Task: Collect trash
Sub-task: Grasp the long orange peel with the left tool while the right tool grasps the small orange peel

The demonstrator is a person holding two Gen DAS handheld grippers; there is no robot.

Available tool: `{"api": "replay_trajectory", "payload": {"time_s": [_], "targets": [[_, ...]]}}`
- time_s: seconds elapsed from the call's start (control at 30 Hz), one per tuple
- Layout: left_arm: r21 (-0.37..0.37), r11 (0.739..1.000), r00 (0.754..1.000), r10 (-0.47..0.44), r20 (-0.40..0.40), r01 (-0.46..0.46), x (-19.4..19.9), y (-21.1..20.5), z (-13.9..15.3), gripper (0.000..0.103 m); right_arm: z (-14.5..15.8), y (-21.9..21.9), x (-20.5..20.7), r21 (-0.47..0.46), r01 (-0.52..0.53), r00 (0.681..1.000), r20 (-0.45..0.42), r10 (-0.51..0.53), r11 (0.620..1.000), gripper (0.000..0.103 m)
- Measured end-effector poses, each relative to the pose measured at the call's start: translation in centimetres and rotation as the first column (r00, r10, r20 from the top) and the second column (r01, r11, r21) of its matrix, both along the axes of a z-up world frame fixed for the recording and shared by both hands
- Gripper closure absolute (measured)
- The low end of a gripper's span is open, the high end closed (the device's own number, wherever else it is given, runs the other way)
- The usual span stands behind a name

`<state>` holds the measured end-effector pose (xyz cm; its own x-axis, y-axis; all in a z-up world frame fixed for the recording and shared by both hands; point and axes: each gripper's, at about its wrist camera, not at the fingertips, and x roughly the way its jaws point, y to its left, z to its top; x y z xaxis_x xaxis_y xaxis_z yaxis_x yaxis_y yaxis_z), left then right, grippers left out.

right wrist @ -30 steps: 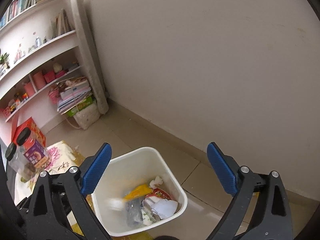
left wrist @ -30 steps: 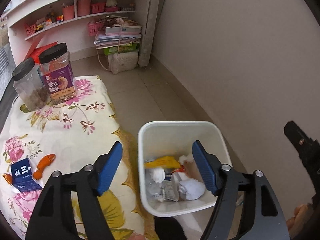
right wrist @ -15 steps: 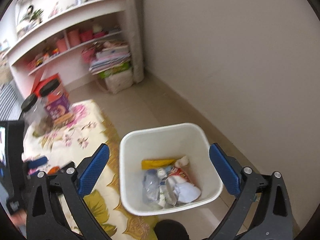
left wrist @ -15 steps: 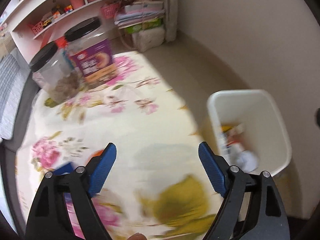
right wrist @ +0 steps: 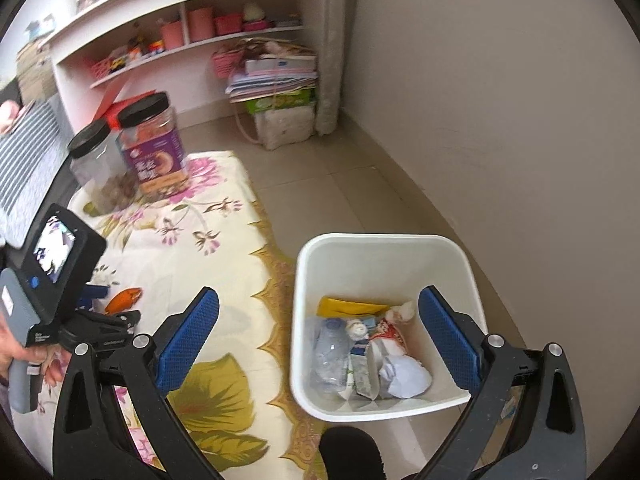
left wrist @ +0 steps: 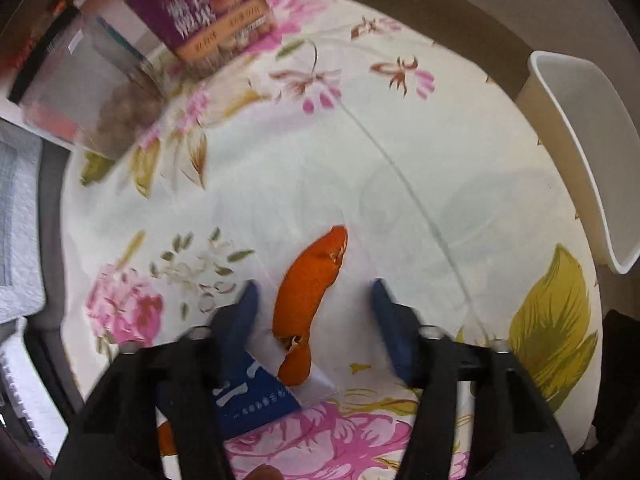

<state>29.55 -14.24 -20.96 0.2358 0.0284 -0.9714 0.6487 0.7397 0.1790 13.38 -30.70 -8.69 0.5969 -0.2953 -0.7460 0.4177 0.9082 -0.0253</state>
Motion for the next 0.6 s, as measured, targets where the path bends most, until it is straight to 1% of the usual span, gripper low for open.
{"api": "replay_trajectory", "payload": {"time_s": [0.03,0.07,0.1,0.13,0.17,0.23,0.3,0.37,0.4,0.43,0.47,0.5,0.53,0.57,0.6], "targets": [[-0.008,1.000,1.000,0.009,-0.007,-0.009,0.2,0.4,-0.1,0.066,-0.1,0.4,0.3,-0.004,-0.012,1.000,-0.005,0.012,1.000,0.007],[-0.037,0.999,1.000,0.027,-0.007,-0.027,0.4,0.9,0.0,0.071,-0.2,1.1,0.7,-0.012,-0.026,1.000,-0.012,0.026,1.000,0.007],[-0.060,0.997,0.999,0.048,-0.003,-0.048,0.7,1.4,0.1,0.079,-0.3,1.4,0.9,-0.015,-0.034,0.999,-0.015,0.033,0.999,0.007],[-0.077,0.995,0.998,0.070,0.004,-0.070,1.0,2.0,0.3,0.083,-0.4,2.0,1.3,-0.020,-0.047,0.999,-0.020,0.046,0.999,0.007],[-0.107,0.989,0.994,0.106,0.009,-0.105,1.4,2.8,0.6,0.084,-0.5,2.5,1.5,-0.024,-0.059,0.998,-0.024,0.058,0.998,0.007],[-0.180,0.968,0.983,0.181,0.011,-0.176,2.1,4.5,1.6,0.085,-0.6,3.7,2.2,-0.030,-0.089,0.996,-0.027,0.088,0.996,0.007],[-0.269,0.930,0.965,0.263,0.011,-0.251,2.7,6.9,3.3,0.086,-0.6,5.0,2.7,-0.025,-0.126,0.992,-0.017,0.125,0.992,0.007],[-0.359,0.878,0.938,0.347,0.019,-0.318,2.9,9.9,5.8,0.086,-0.5,6.2,3.1,-0.014,-0.166,0.986,0.000,0.166,0.986,0.007],[-0.386,0.859,0.927,0.375,0.025,-0.337,3.0,11.0,6.7,0.086,-0.4,6.9,3.3,-0.008,-0.187,0.982,0.007,0.187,0.982,0.007],[-0.431,0.827,0.909,0.415,0.036,-0.360,2.8,13.0,8.2,0.086,-0.4,7.9,3.6,0.004,-0.218,0.976,0.015,0.218,0.976,0.007],[-0.465,0.802,0.894,0.445,0.045,-0.376,2.6,14.6,9.5,0.086,-0.4,8.7,3.8,0.017,-0.247,0.969,0.022,0.247,0.969,0.007],[-0.486,0.784,0.882,0.469,0.053,-0.387,2.3,15.5,10.5,0.086,-0.5,9.8,4.0,0.036,-0.282,0.959,0.027,0.281,0.959,0.007],[-0.514,0.756,0.860,0.506,0.068,-0.404,1.8,17.6,11.9,0.086,-0.6,10.9,4.2,0.057,-0.321,0.947,0.034,0.320,0.945,0.007],[-0.530,0.740,0.847,0.527,0.074,-0.414,1.5,18.4,12.6,0.086,-0.6,12.0,4.4,0.067,-0.352,0.936,0.039,0.350,0.934,0.007],[-0.555,0.712,0.826,0.558,0.076,-0.430,0.9,20.2,13.6,0.086,-0.6,12.9,4.6,0.071,-0.376,0.927,0.039,0.374,0.924,0.007]]}}
